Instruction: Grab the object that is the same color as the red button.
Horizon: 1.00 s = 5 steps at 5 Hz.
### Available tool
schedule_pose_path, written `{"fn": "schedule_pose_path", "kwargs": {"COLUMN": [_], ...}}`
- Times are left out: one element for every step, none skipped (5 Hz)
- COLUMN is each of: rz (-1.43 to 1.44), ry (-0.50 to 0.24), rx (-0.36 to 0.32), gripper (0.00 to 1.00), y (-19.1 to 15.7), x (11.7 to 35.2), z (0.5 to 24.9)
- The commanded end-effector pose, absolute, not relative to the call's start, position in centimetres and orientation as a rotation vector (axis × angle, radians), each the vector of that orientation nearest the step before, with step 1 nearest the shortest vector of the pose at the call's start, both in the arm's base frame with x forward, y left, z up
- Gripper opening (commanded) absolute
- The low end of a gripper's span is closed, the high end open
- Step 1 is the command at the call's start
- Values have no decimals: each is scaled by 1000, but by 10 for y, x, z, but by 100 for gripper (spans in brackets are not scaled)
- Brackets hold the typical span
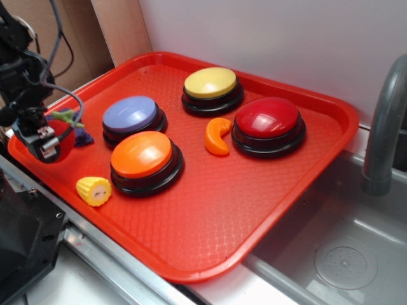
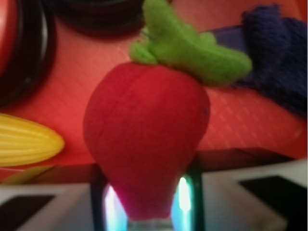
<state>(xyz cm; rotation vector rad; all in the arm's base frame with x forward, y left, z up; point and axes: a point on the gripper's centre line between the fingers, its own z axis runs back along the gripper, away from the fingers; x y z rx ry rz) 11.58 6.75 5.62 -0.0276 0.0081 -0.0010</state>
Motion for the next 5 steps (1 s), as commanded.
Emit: {"fn": "schedule_pose_path", "kwargs": {"rz": [-4, -48, -94, -135, -118], "ry": [-45, -44, -62, -71, -69], "rx": [-1, -22, -40, -36, -55], "gripper": [0, 0, 0, 0, 0], "y": [36, 14, -6, -22, -27], "x": [134, 143, 149, 153, 153], "z": [113, 126, 133, 138, 134]}}
